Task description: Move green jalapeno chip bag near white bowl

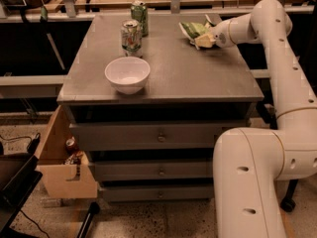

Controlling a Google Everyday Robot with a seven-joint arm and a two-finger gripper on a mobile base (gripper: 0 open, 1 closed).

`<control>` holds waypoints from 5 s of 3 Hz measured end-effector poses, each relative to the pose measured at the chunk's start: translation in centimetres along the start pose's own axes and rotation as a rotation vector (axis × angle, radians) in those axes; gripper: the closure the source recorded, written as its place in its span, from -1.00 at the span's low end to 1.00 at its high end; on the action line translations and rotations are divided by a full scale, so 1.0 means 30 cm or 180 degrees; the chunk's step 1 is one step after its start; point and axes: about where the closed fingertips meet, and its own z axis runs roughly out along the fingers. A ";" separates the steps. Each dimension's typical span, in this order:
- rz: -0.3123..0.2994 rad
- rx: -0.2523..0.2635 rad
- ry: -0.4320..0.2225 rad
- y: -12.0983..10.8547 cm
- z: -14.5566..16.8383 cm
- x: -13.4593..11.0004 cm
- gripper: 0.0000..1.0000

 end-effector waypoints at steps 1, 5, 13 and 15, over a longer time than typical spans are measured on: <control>-0.0001 0.0000 0.0000 0.000 0.000 0.000 1.00; -0.0002 0.0001 0.0000 0.000 0.000 -0.001 1.00; -0.0182 0.0309 0.0245 -0.026 -0.083 -0.100 0.26; -0.0278 0.0431 0.0407 -0.031 -0.110 -0.125 1.00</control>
Offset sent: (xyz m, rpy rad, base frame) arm -0.1702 -0.0223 0.1850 -0.2172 -0.3540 -0.0639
